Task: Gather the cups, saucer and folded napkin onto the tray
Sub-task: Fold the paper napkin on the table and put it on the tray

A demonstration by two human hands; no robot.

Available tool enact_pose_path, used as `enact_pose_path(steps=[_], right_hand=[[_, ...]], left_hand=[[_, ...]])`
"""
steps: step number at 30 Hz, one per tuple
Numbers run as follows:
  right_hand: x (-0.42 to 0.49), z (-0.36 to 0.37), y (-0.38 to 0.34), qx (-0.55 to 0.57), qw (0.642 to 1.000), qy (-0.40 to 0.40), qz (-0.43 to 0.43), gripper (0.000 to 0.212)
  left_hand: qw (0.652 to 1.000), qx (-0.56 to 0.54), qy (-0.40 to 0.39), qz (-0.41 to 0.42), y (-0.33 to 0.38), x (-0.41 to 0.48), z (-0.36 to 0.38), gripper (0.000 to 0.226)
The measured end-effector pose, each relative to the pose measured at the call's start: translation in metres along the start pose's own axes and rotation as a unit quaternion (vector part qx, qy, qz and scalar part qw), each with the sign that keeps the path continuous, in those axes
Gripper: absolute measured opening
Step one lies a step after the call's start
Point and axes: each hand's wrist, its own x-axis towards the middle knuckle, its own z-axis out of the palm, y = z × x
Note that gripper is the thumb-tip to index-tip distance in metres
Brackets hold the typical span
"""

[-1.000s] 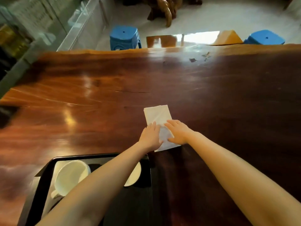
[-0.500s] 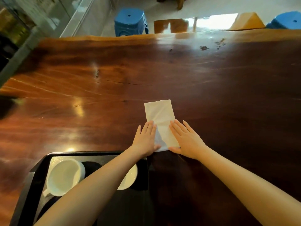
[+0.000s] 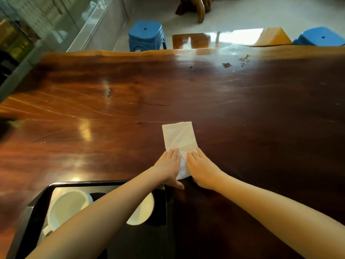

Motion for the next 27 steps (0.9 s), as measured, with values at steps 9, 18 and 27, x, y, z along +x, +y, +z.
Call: enact_pose_path(steps=[9,18,27], right_hand=[[0.006,-0.020,0.056,0.519,0.845,0.000,0.129,0.016],[0.026,0.001,0.063,0.677,0.705,0.071,0.199,0.025],[0.068,-0.004,0.042,0.521,0.745,0.216,0.356,0.023]], left_hand=[[0.955,-0.269,0.112,-0.050,-0.027,0.007,-0.008,0.027],[0.821,-0.559,0.105,-0.053,-0.061,0.026,-0.016,0.056],[0.761,-0.545,0.262,-0.235,-0.042,0.060,-0.011,0.026]])
